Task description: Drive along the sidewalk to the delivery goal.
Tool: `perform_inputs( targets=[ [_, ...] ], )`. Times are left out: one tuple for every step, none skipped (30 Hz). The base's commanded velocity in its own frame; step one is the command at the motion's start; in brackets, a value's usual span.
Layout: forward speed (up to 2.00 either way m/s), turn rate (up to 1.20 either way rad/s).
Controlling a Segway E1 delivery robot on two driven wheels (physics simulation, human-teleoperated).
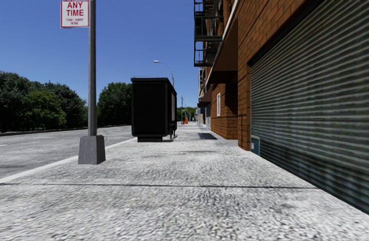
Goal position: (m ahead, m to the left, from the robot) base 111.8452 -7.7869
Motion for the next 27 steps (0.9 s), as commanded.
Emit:
perform_inputs(
  targets=[
    [2.00, -0.16],
    [2.00, -0.16],
    [2.00, -0.16],
    [2.00, -0.16],
    [2.00, -0.16],
    [2.00, -0.16],
    [2.00, -0.16],
    [2.00, -0.16],
    [2.00, -0.16],
    [2.00, -0.16],
    [2.00, -0.16],
    [2.00, -0.16],
    [2.00, -0.16],
    [2.00, -0.16],
    [2.00, -0.16],
    [2.00, -0.16],
    [2.00, -0.16],
    [2.00, -0.16],
    [2.00, -0.18],
    [2.00, -0.23],
    [2.00, -0.23],
    [2.00, -0.24],
    [2.00, -0.25],
    [2.00, -0.25],
    [2.00, -0.25],
    [2.00, -0.25],
    [2.00, -0.25]
  ],
)
